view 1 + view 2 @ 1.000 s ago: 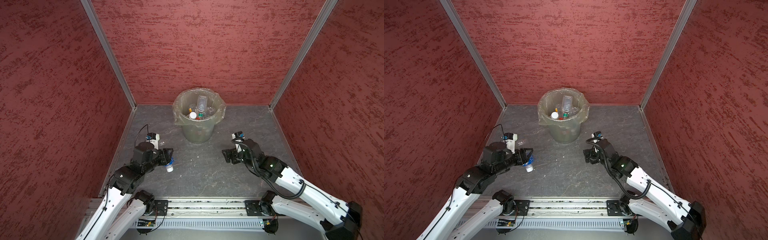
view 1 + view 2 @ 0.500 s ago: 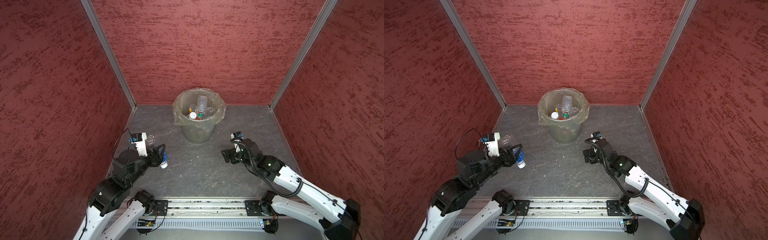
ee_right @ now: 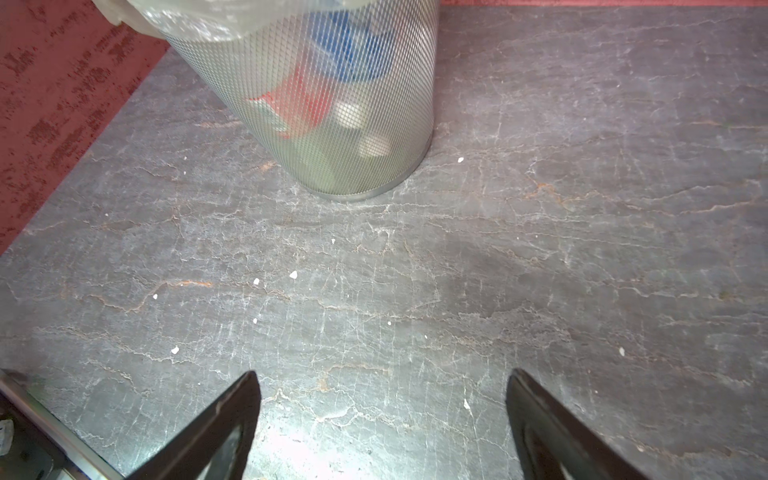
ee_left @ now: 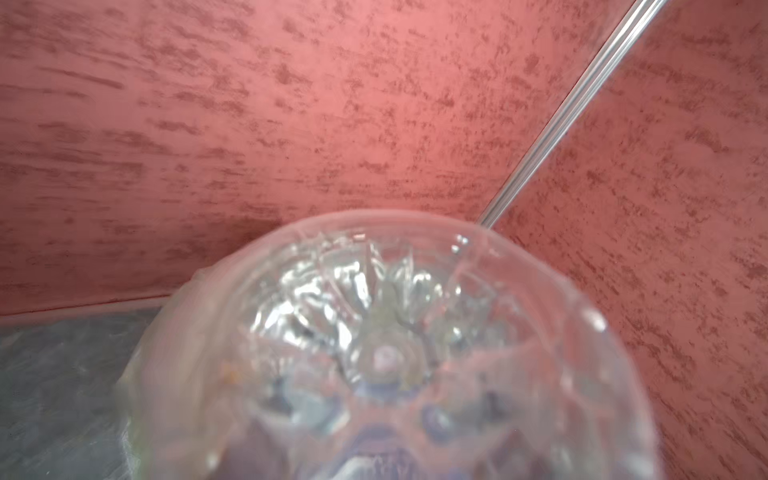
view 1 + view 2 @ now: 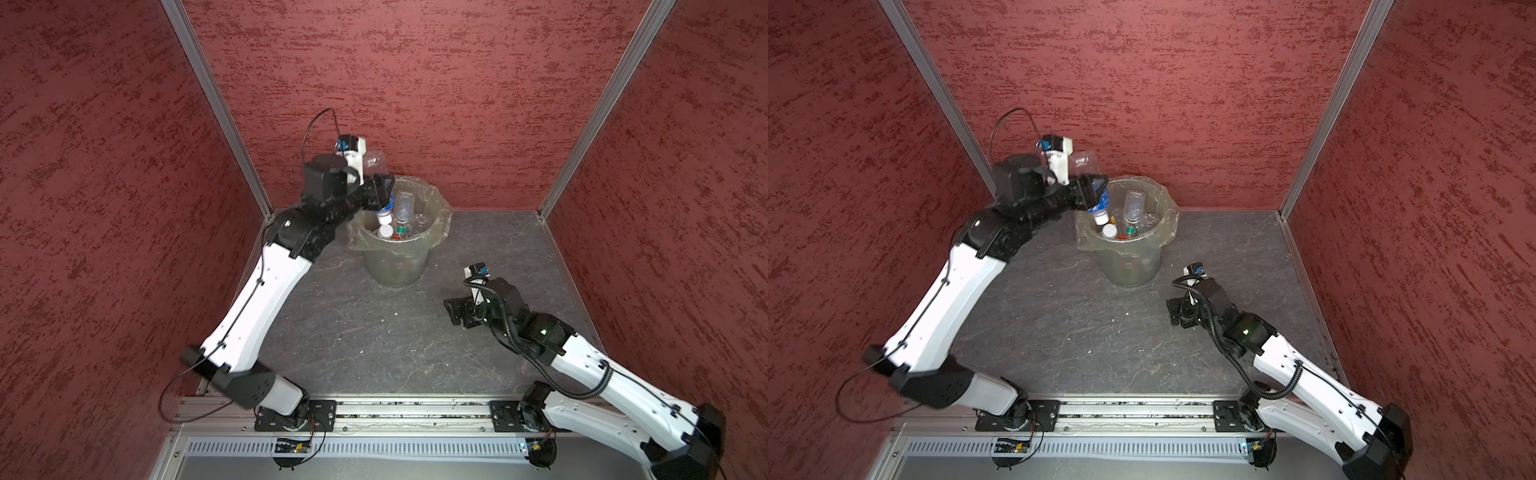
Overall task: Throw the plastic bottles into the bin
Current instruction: 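Lift the blue-labeled bottle with the left gripper over the wastebasket, then open the left gripper to drop the blue-labeled bottle into the wastebasket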
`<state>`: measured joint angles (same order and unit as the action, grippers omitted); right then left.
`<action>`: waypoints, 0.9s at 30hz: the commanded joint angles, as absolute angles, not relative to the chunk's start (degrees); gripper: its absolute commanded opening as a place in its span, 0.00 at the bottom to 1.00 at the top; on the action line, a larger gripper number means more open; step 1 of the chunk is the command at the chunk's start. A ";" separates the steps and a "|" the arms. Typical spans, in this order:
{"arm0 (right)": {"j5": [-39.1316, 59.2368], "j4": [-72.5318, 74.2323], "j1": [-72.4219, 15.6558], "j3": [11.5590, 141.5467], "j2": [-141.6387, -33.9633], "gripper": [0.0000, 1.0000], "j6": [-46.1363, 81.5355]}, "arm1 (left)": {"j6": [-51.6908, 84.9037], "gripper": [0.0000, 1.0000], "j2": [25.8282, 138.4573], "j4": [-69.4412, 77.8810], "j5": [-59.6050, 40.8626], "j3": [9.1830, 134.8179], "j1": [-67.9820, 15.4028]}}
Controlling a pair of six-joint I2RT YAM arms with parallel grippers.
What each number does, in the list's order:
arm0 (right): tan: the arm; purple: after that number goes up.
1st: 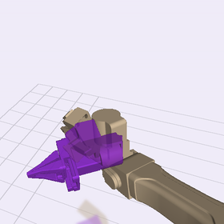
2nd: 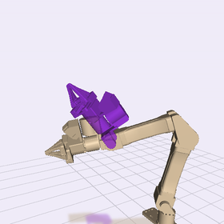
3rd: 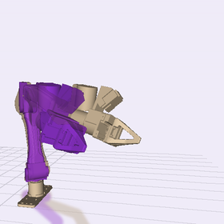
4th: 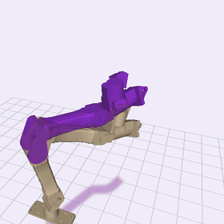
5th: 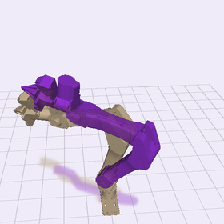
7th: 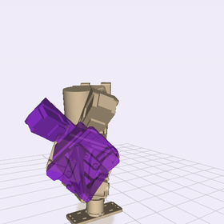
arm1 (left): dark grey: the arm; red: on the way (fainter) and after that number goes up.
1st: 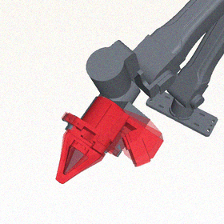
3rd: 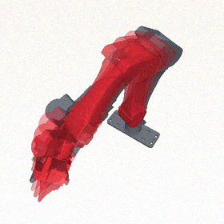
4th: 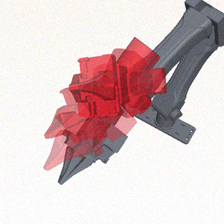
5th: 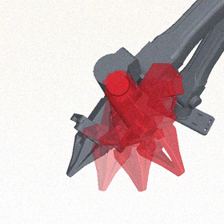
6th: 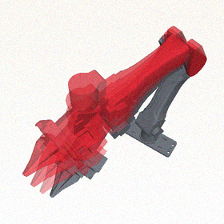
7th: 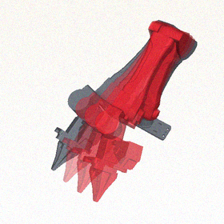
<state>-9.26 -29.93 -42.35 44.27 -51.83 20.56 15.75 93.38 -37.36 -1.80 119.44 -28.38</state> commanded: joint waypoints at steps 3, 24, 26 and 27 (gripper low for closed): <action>-10.71 -30.69 -42.85 43.50 -48.19 0.93 21.27 | 17.24 0.99 109.88 -53.65 -1.62 142.41 -25.82; -10.76 -30.21 -42.80 43.84 -50.02 0.94 21.01 | 18.02 1.00 85.87 -34.82 -4.98 106.88 -22.97; -11.27 -30.57 -42.80 44.10 -49.95 0.95 21.06 | 17.91 0.99 84.25 -34.24 -5.18 104.08 -22.59; -11.65 -30.73 -42.80 44.22 -49.92 0.95 21.16 | 17.63 0.99 83.19 -33.66 -5.19 102.29 -22.59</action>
<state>-9.50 -30.13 -42.44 43.81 -50.06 20.60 18.57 84.38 -35.44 -4.12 105.75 -23.07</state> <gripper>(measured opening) 0.948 0.994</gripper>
